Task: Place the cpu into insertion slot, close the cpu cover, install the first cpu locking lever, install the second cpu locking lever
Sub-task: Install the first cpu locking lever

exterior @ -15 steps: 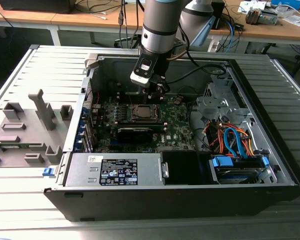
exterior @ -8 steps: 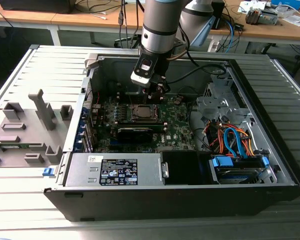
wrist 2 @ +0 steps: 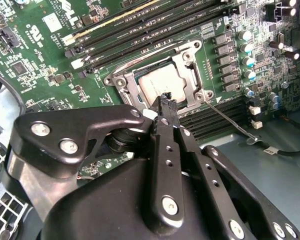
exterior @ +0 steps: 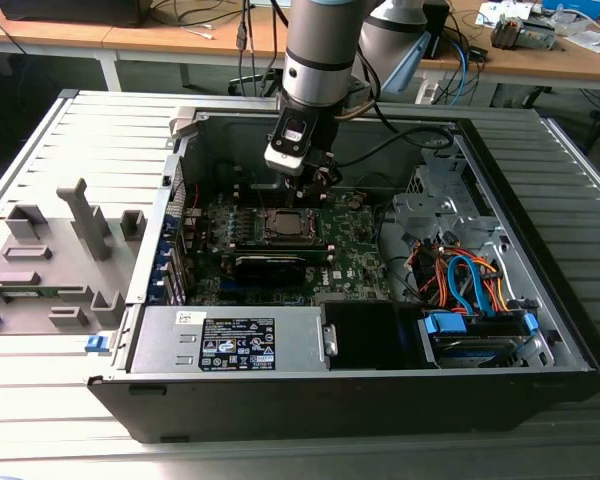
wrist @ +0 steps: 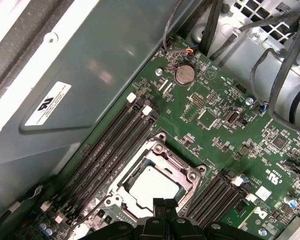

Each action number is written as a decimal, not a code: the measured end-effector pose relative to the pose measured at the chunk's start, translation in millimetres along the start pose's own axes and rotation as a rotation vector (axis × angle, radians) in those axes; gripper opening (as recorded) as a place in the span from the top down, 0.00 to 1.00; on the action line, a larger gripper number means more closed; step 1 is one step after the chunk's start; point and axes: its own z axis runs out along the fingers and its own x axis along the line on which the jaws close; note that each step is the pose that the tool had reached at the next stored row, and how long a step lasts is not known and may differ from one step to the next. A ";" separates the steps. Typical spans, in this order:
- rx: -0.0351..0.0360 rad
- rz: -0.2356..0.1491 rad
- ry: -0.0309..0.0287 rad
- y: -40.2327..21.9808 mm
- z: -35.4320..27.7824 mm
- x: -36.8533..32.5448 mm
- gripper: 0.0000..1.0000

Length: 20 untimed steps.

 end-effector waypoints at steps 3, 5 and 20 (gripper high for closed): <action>0.0002 -0.004 -0.0002 0.0 0.0 0.0 0.89; 0.0003 -0.007 -0.0003 0.0 0.0 0.0 0.89; 0.0011 -0.029 -0.0013 0.0 0.0 0.0 0.89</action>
